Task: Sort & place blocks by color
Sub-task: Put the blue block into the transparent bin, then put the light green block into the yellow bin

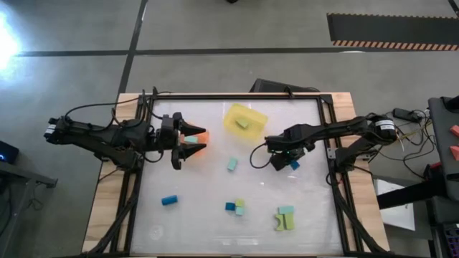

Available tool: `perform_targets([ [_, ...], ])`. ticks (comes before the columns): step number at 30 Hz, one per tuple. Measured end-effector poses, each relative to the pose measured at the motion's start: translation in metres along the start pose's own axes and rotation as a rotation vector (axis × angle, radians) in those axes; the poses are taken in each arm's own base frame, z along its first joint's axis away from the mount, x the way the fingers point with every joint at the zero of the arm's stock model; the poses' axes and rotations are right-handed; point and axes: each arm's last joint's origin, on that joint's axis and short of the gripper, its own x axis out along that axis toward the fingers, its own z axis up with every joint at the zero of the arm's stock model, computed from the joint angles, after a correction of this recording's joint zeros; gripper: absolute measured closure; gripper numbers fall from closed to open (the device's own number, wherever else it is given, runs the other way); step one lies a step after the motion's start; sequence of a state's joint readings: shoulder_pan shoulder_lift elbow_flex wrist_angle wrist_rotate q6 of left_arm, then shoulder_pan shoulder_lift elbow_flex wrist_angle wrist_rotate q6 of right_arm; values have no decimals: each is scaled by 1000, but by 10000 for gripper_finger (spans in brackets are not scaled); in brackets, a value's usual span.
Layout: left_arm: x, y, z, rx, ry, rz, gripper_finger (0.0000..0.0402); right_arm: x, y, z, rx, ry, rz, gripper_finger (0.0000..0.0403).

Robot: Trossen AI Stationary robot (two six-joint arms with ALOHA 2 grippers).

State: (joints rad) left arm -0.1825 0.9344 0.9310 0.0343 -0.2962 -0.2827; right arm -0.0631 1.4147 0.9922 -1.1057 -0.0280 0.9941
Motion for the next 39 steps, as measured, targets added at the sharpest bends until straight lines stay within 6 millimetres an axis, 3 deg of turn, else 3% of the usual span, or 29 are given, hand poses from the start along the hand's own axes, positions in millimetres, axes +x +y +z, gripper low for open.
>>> perform_targets([
  [7,1,0,-1,0,2,5,143,1,-3,2,54,-34,-15,281],
  [14,1,0,-1,-1,3,10,143,-3,0,5,67,-60,-11,229],
  [21,1,2,-7,-30,61,29,143,-11,4,7,53,-75,13,228],
  [39,0,17,-67,-296,607,265,143,-91,33,19,8,-214,288,227],
])
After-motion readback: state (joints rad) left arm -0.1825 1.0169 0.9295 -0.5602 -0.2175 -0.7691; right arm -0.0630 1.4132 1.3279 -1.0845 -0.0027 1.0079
